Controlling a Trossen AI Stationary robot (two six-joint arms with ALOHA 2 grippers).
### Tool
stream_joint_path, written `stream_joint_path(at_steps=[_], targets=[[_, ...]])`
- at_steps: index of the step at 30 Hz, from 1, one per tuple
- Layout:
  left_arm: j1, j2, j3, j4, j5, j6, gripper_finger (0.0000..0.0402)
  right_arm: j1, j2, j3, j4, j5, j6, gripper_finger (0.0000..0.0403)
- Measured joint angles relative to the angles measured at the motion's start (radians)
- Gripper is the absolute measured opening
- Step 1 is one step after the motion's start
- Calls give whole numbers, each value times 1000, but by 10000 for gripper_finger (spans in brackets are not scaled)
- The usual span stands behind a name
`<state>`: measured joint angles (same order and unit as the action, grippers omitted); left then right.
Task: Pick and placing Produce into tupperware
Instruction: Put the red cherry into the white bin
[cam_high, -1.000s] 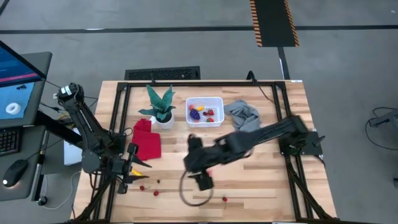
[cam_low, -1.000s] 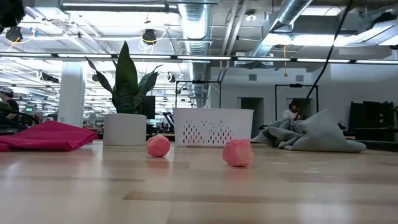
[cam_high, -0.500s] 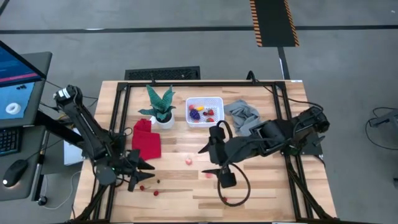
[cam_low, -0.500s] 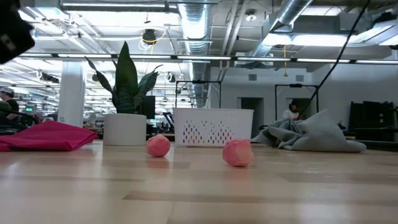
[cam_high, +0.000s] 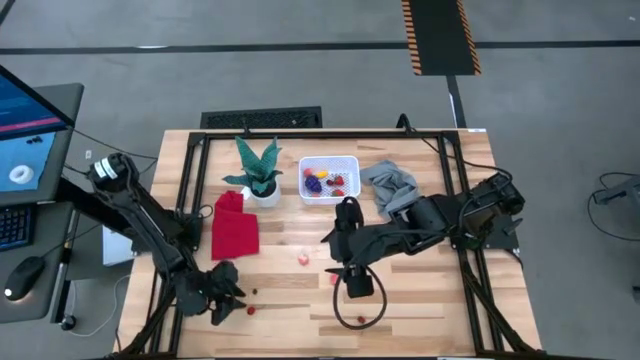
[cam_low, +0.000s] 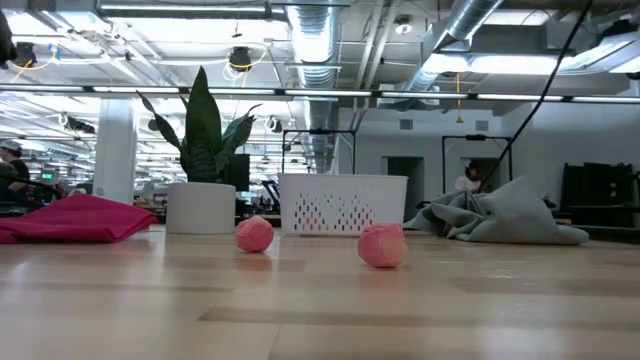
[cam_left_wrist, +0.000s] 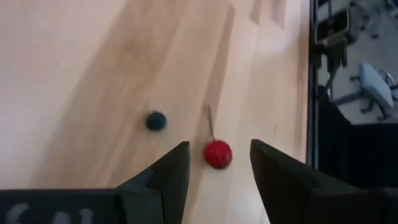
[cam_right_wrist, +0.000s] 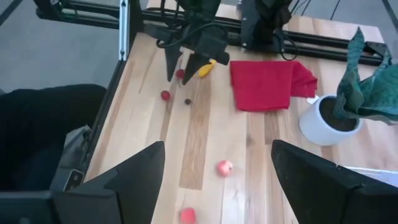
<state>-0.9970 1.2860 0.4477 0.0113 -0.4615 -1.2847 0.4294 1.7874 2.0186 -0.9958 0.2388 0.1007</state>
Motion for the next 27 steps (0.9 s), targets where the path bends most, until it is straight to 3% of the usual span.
stream_joint_path(at_steps=[6, 9, 14, 19, 27], targets=[[-4, 71, 53, 28, 133, 106, 160, 0, 0, 0, 0, 0, 5, 317], [-13, 127, 99, 18, 148, 180, 160, 2, 0, 0, -1, 0, 6, 317], [-7, 250, 173, -137, 174, 160, 160, 2, 0, 0, 1, -1, 6, 317], [-3, 329, 226, -197, 139, 155, 160, 2, 0, 0, 1, -1, 23, 317], [2, 338, 270, -224, 48, 225, 160, 2, 0, 0, 1, -1, 23, 317]])
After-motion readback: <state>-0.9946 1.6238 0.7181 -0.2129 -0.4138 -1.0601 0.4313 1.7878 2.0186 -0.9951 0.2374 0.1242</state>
